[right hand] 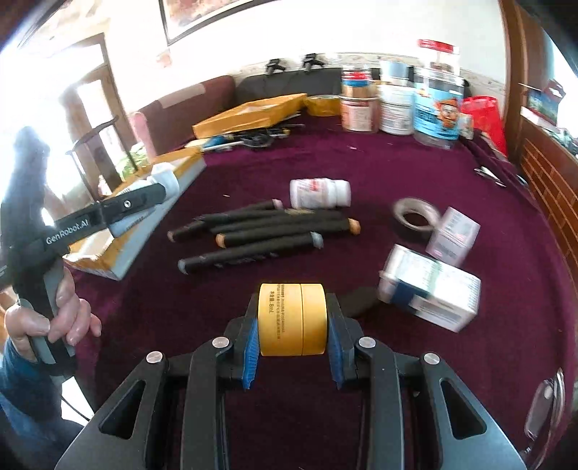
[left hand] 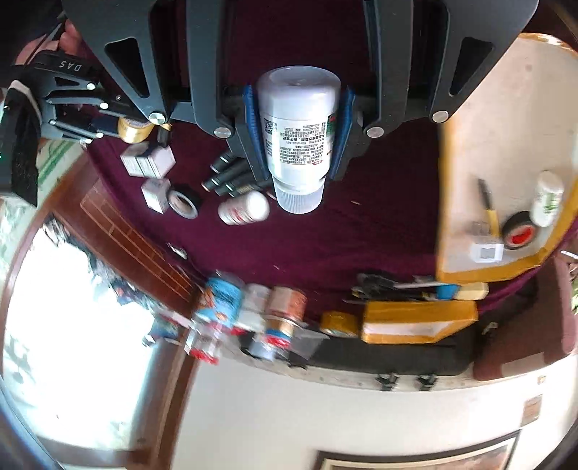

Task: Organize rigid objects
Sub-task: 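Carry bottle and tape roll over the white tray and open both grippers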

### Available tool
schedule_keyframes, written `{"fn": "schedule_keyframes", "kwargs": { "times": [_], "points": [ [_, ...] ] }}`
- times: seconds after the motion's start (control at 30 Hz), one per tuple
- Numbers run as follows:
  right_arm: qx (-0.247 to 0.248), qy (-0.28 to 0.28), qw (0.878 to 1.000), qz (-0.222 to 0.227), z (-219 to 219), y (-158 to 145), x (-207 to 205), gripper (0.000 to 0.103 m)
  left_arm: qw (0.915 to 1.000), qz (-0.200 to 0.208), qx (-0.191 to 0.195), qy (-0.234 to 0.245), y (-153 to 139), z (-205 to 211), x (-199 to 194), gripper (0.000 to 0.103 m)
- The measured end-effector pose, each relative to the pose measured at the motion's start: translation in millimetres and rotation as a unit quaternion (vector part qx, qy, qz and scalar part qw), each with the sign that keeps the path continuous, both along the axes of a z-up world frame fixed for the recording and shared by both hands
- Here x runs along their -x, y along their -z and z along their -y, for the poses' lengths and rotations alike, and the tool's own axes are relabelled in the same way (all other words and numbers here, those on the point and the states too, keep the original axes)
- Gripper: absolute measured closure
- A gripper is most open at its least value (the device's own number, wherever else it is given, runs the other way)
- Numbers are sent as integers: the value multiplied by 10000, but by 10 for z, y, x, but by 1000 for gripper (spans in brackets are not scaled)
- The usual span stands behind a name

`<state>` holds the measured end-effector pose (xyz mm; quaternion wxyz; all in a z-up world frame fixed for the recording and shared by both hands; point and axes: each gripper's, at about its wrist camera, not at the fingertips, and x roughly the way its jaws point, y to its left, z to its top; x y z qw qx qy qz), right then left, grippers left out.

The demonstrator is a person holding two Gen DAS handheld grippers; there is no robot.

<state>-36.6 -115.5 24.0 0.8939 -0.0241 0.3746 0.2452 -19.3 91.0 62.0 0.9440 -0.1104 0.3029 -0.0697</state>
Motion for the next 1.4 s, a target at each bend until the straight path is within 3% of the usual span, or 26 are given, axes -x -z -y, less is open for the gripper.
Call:
{"fn": "schedule_keyframes", "kwargs": {
  "times": [0.33, 0.5, 0.67, 0.97, 1.4],
  "points": [
    [-240, -906, 9956, 37, -856, -328, -122, 74, 9945, 156, 174, -1022, -223, -987, 286, 71],
    [-352, -1334, 9900, -297, -1336, -360, -237, 74, 9870, -40, 188, -1595, -140, -1520, 386, 71],
    [-280, -1728, 9842, -272, -1862, -399, -284, 74, 9811, -333, 184, -1897, 36, -1805, 385, 71],
    [54, -1961, 9782, -686, -2684, -108, -530, 74, 9790, -711, 176, -1905, 200, -1889, 292, 71],
    [432, -1676, 9777, -1192, -3201, 108, -931, 74, 9728, -1111, 291, -2012, 398, -2039, 213, 71]
  ]
}}
